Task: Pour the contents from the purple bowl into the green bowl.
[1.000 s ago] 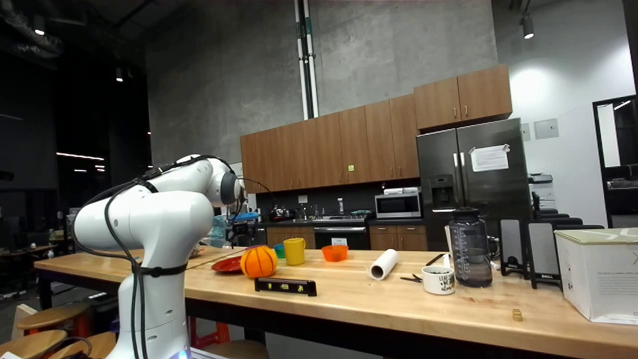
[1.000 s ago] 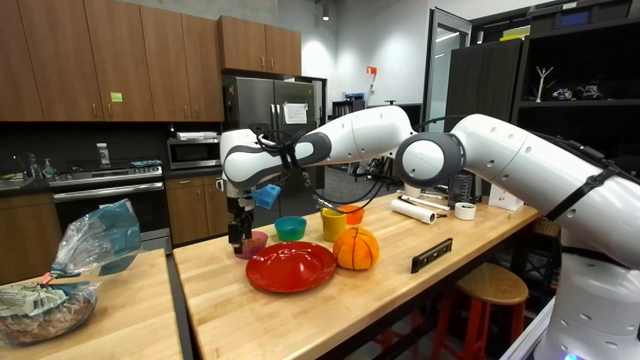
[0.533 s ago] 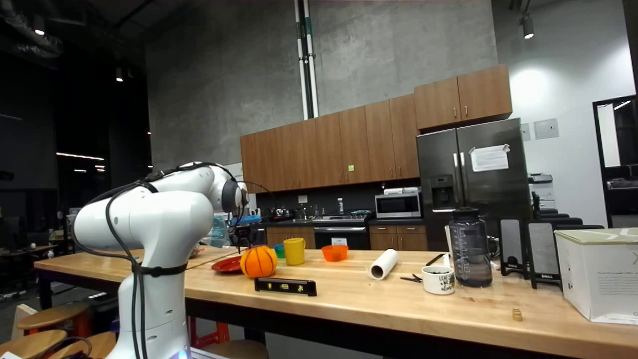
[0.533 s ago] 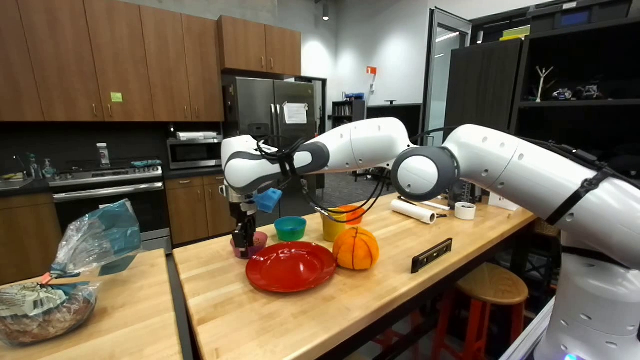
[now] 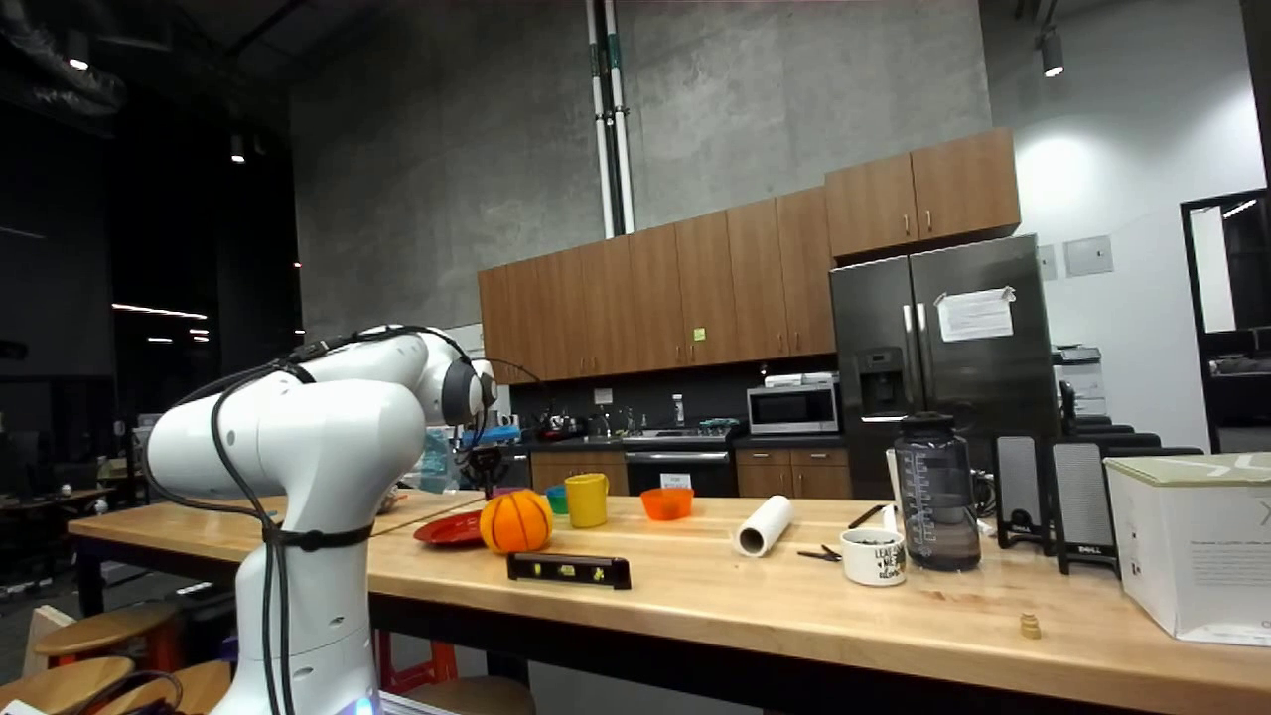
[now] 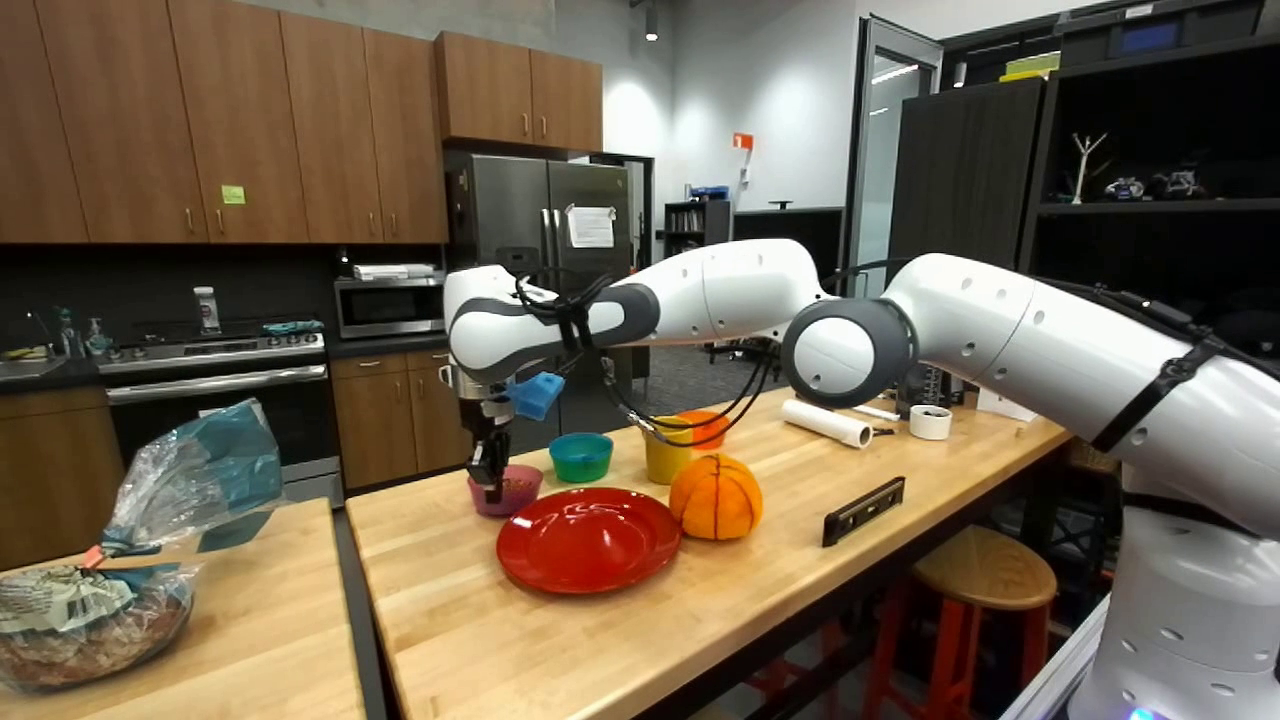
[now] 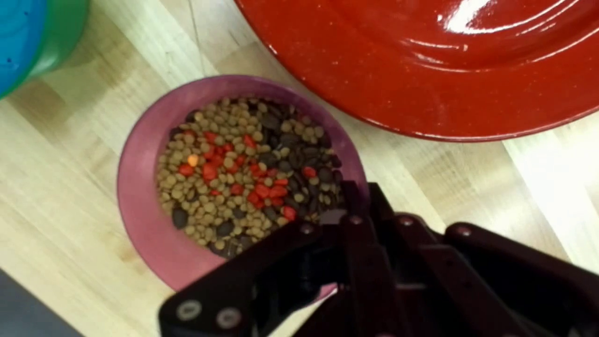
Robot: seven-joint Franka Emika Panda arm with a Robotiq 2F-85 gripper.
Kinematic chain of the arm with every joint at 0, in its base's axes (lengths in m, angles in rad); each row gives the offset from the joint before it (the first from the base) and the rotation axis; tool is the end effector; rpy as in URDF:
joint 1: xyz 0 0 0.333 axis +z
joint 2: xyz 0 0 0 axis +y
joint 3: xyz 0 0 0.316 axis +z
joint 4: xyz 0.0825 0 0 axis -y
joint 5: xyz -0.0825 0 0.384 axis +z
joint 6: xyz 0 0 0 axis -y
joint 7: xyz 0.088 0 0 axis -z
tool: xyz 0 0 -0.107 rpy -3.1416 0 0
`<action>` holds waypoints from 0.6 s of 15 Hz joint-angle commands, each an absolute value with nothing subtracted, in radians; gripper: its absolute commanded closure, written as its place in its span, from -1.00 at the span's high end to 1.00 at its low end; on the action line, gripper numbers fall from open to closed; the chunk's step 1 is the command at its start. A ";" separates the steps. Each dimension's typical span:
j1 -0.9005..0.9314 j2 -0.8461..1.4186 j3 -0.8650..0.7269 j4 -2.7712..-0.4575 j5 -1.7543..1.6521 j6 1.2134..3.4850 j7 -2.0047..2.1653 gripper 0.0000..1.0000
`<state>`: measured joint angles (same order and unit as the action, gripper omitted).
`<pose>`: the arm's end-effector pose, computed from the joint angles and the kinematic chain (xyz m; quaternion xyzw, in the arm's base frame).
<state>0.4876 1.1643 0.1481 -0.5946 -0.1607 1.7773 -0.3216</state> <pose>0.6926 0.4120 0.2889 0.9008 0.4339 0.0133 0.0094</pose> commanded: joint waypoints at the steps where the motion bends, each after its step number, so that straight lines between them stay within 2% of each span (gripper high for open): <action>1: 0.483 1.156 0.143 -0.552 -0.160 1.747 -0.313 -1.00; 7: 0.444 1.146 0.146 -0.519 -0.143 1.748 -0.273 -0.98; 9: 0.441 1.192 0.136 -0.408 -0.112 1.683 -0.272 -0.98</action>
